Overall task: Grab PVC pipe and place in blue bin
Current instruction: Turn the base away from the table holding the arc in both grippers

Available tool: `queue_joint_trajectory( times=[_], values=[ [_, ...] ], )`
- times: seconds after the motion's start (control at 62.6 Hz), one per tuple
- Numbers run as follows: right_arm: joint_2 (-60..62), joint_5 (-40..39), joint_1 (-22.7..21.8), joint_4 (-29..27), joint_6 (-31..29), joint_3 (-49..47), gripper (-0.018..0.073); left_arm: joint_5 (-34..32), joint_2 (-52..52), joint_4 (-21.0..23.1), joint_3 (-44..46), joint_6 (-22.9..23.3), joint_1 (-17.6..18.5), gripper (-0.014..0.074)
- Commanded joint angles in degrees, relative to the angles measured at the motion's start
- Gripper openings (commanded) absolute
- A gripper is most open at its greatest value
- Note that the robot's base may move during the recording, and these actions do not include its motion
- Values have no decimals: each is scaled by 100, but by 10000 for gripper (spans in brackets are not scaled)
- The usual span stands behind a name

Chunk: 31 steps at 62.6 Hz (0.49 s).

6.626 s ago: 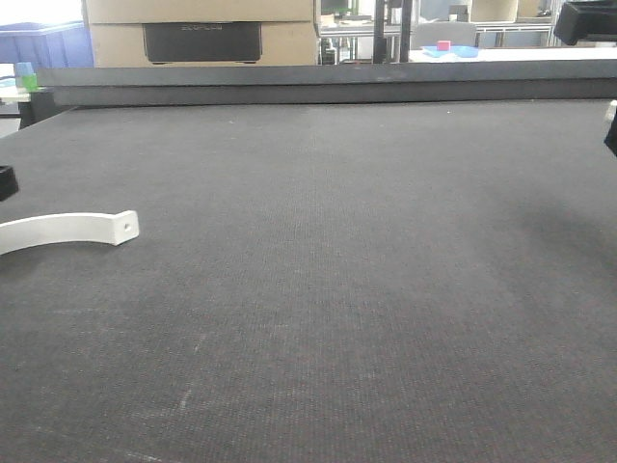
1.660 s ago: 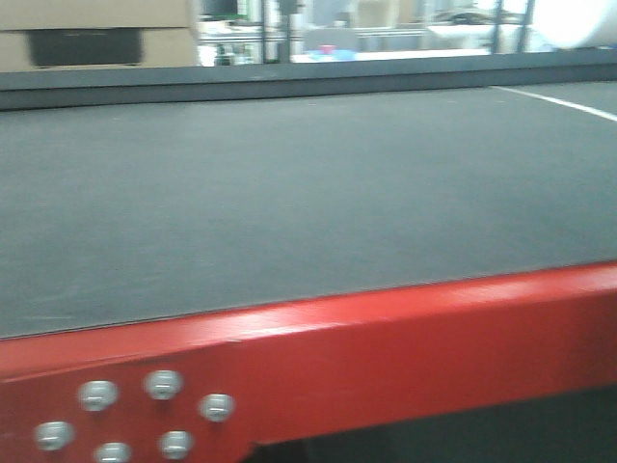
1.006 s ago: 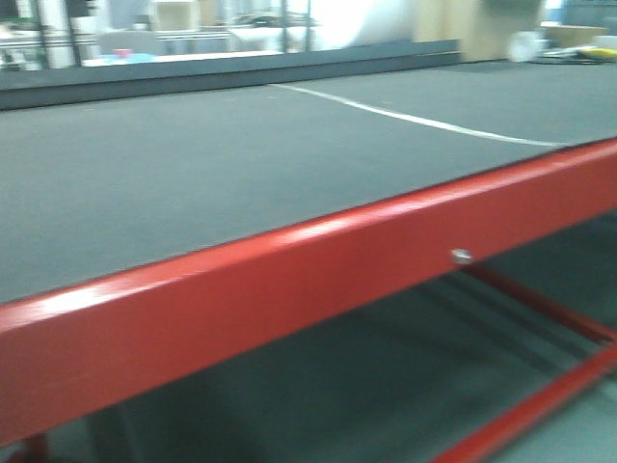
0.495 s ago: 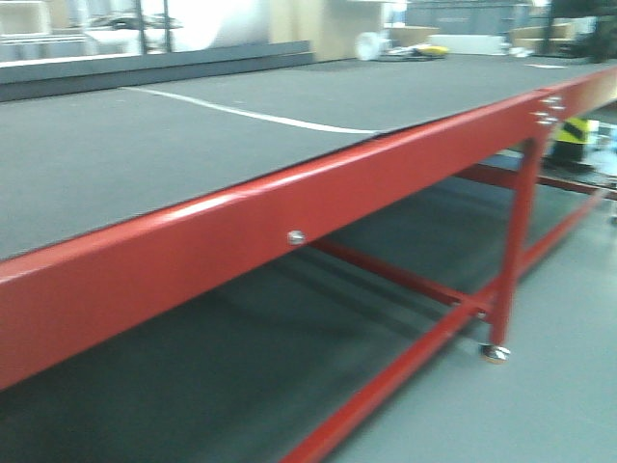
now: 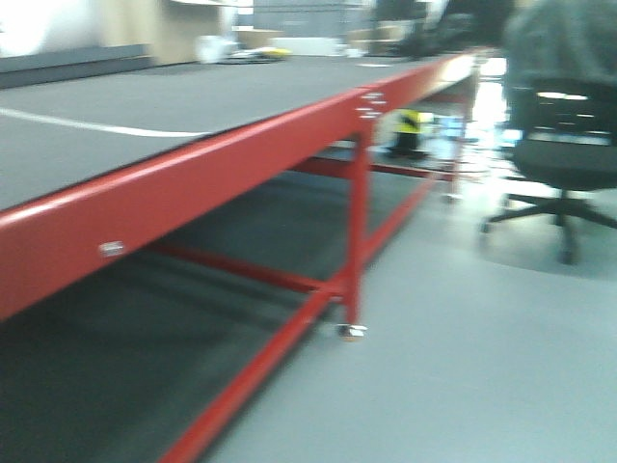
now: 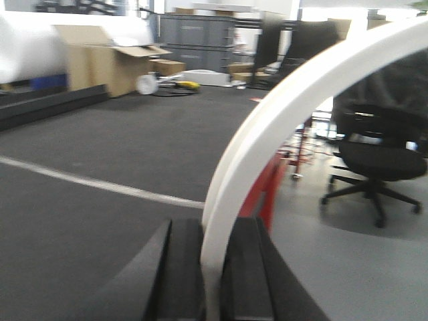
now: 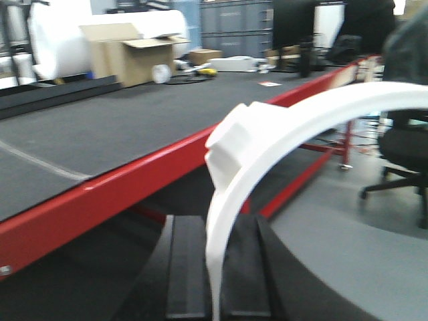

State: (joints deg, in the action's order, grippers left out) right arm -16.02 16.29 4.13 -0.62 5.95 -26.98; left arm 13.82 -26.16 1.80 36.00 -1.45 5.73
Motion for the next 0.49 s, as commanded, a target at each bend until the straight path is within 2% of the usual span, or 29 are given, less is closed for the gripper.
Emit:
queue_joint_trajectory(
  times=[0.0,0.479],
  values=[
    [18,-135,6,62,-8,-8,-160,-148,12,-1,12,4,25,-111],
    [18,-135,6,62,-8,-8,-160,-148,12,-1,12,4,25,-111]
  ],
)
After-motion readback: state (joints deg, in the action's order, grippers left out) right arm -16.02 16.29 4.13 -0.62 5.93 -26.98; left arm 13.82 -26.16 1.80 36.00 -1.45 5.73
